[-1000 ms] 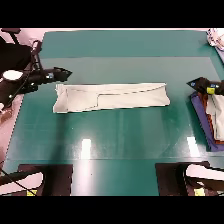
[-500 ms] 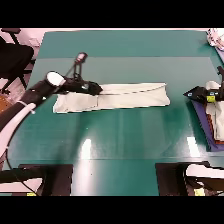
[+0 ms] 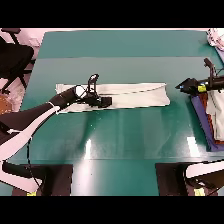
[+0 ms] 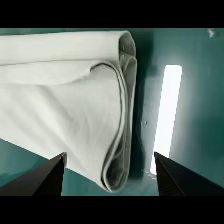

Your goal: Fold the shirts.

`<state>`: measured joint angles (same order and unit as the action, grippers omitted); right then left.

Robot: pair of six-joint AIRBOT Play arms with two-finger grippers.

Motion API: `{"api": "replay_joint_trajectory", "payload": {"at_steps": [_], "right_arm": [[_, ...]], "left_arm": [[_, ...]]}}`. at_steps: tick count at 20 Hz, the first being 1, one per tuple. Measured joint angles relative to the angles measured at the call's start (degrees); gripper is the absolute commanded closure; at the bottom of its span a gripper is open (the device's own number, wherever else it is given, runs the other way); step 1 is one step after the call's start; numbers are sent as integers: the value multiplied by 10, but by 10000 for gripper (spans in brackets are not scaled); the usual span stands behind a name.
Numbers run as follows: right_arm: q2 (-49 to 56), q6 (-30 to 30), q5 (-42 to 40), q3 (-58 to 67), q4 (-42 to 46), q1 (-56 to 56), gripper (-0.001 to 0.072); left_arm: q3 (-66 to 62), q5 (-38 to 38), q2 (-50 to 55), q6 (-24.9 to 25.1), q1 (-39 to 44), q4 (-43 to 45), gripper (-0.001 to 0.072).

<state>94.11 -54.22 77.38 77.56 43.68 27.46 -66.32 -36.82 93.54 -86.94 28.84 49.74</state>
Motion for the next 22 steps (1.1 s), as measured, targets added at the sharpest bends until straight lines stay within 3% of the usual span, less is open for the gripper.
{"api": "replay_joint_trajectory", "payload": {"at_steps": [6,17,18,19,20,21,22], "right_arm": [[36,-12,3,27,20,-11,72],[116,-17,0,33,15,-70,77],[118,-16,-7,32,15,-81,107],[121,-16,-13,32,14,-92,206],[123,-16,-19,32,16,-102,380],[125,-16,-23,31,19,-111,628],[127,-16,-24,31,19,-119,698]], "left_arm": [[-1,6,9,-33,3,14,687],[0,-8,12,-41,3,21,685],[0,-11,12,-41,3,21,686],[0,-13,11,-41,3,21,686],[0,-15,11,-41,3,21,685],[0,-16,11,-41,3,20,685],[0,-17,11,-41,3,18,685]]}}
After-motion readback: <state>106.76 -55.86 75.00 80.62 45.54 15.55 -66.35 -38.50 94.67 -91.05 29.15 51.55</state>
